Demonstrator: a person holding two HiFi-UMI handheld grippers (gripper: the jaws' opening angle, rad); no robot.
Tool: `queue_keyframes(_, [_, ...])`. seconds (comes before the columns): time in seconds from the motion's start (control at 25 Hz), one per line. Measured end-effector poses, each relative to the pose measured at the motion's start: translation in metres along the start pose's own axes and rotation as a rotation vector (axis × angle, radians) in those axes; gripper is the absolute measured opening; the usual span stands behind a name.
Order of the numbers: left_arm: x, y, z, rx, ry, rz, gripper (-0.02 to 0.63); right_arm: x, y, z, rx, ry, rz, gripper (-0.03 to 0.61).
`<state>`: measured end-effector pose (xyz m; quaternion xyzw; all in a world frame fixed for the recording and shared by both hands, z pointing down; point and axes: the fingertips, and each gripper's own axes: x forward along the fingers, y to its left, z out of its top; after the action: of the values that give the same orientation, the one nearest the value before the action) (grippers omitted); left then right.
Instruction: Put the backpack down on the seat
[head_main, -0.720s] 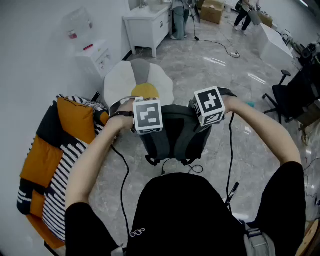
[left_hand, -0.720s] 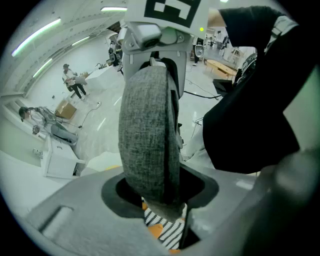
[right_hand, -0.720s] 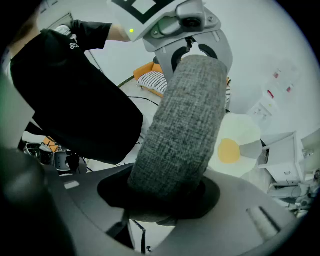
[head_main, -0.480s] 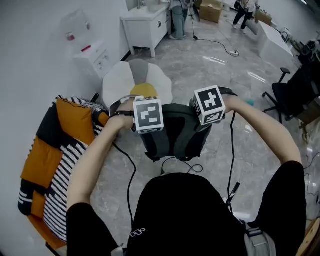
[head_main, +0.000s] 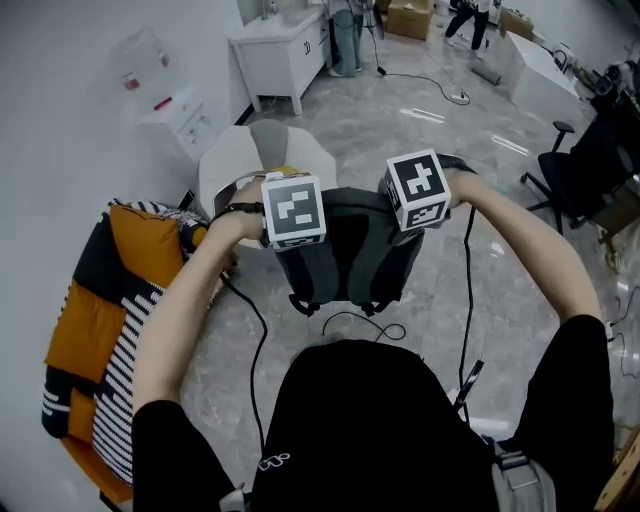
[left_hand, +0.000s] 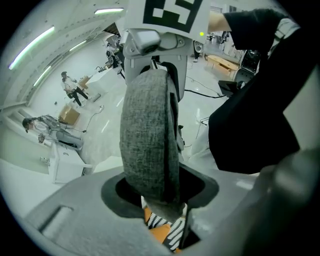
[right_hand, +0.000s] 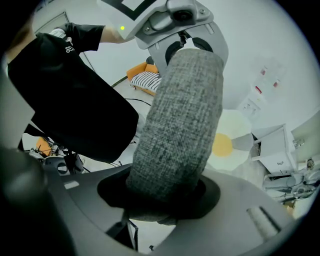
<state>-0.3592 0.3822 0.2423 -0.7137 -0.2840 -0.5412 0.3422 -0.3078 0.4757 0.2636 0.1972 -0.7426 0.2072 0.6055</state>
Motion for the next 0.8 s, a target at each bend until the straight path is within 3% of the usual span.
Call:
queue_keyframes(0.4, [0.009, 0.016, -0.005, -0.049, -0.014, 0.019, 0.184, -0.018, -0.016, -0.005, -0.014, 0.073, -0.052, 0.225])
queue_keyframes(0.8, [-0.003, 0.027, 0.006, -0.021, -0.031, 0.057, 0.184, -0.022, -0.02, -0.013, 0.011, 0.084, -0.032, 0.225])
